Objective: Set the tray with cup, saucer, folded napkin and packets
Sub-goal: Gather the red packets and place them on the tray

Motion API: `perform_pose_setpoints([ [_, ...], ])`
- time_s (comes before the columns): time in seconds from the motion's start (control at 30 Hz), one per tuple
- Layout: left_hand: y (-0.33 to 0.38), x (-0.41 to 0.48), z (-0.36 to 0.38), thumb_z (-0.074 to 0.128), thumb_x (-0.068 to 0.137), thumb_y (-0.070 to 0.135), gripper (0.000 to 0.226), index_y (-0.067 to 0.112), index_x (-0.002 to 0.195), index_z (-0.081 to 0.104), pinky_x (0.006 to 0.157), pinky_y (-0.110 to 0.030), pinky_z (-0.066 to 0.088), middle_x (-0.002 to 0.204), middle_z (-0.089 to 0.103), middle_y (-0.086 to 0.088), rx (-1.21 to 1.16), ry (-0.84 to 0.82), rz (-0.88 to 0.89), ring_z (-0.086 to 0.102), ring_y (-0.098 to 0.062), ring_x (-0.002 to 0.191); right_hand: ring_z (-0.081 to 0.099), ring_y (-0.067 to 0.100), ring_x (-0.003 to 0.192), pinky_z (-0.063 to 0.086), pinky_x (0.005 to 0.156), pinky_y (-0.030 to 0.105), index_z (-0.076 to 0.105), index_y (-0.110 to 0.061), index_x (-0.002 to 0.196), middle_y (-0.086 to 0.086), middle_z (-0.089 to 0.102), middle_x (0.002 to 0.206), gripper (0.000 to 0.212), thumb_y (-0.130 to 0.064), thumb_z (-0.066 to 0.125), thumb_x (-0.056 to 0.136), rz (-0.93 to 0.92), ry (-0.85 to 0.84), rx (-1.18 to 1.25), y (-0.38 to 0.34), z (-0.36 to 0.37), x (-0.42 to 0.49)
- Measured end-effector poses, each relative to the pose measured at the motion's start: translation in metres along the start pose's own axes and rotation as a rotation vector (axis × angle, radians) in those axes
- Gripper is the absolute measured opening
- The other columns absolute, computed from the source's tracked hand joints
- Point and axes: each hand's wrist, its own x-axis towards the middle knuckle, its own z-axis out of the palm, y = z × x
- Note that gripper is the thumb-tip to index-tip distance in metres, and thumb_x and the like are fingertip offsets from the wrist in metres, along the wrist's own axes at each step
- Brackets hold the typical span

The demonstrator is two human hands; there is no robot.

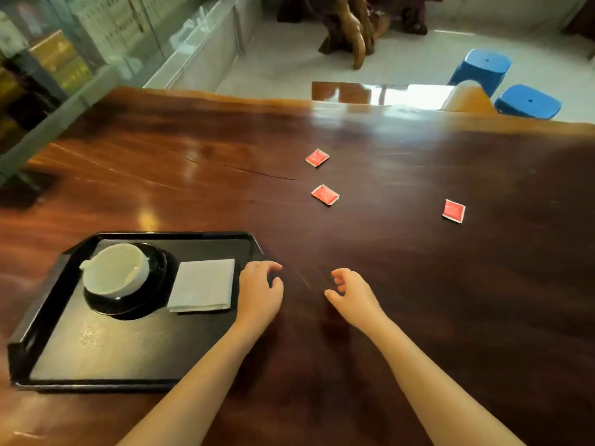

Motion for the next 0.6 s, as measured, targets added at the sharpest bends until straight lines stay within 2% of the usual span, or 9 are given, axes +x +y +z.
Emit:
perform_pose_setpoints([
  [0.17, 0.048, 0.020, 0.061, 0.053, 0.085, 0.008, 0.028, 0.014, 0.111, 0.061, 0.096, -0.034, 0.041, 0.115, 0.057, -0.009, 0.121, -0.165, 0.041, 0.051, -0.024, 0.111, 0.052, 0.021, 0.111, 0.044, 0.093, 0.032, 0.045, -0.011, 0.130, 0.007, 0.052, 0.125, 0.045, -0.024, 0.057, 0.088, 0.037, -0.027, -0.143, 0.059, -0.078, 0.021],
  [0.37, 0.087, 0.067, 0.106, 0.056, 0.083, 0.010, 0.034, 0.011, 0.116, 0.059, 0.099, -0.037, 0.038, 0.120, 0.056, -0.014, 0.236, -0.196, 0.042, 0.048, -0.030, 0.115, 0.047, 0.029, 0.120, 0.041, 0.099, 0.038, 0.046, -0.007, 0.129, 0.013, 0.051, 0.128, 0.043, -0.023, 0.055, 0.089, 0.109, 0.059, -0.242, 0.115, -0.146, 0.065],
  [0.43, 0.090, 0.089, 0.118, 0.056, 0.083, 0.011, 0.036, 0.010, 0.119, 0.057, 0.101, -0.038, 0.037, 0.122, 0.055, -0.016, 0.268, -0.181, 0.033, 0.047, -0.031, 0.117, 0.046, 0.031, 0.119, 0.041, 0.097, 0.038, 0.047, -0.006, 0.126, 0.015, 0.051, 0.126, 0.041, -0.025, 0.053, 0.090, 0.150, 0.126, -0.261, 0.133, -0.158, 0.083],
  [0.6, 0.084, 0.156, 0.148, 0.057, 0.086, 0.016, 0.044, 0.005, 0.127, 0.048, 0.098, -0.042, 0.035, 0.123, 0.055, -0.021, 0.339, -0.042, 0.003, 0.046, -0.038, 0.116, 0.046, 0.034, 0.111, 0.042, 0.088, 0.043, 0.046, -0.002, 0.121, 0.018, 0.052, 0.118, 0.042, -0.033, 0.049, 0.092, 0.265, 0.447, -0.288, 0.175, -0.169, 0.138],
])
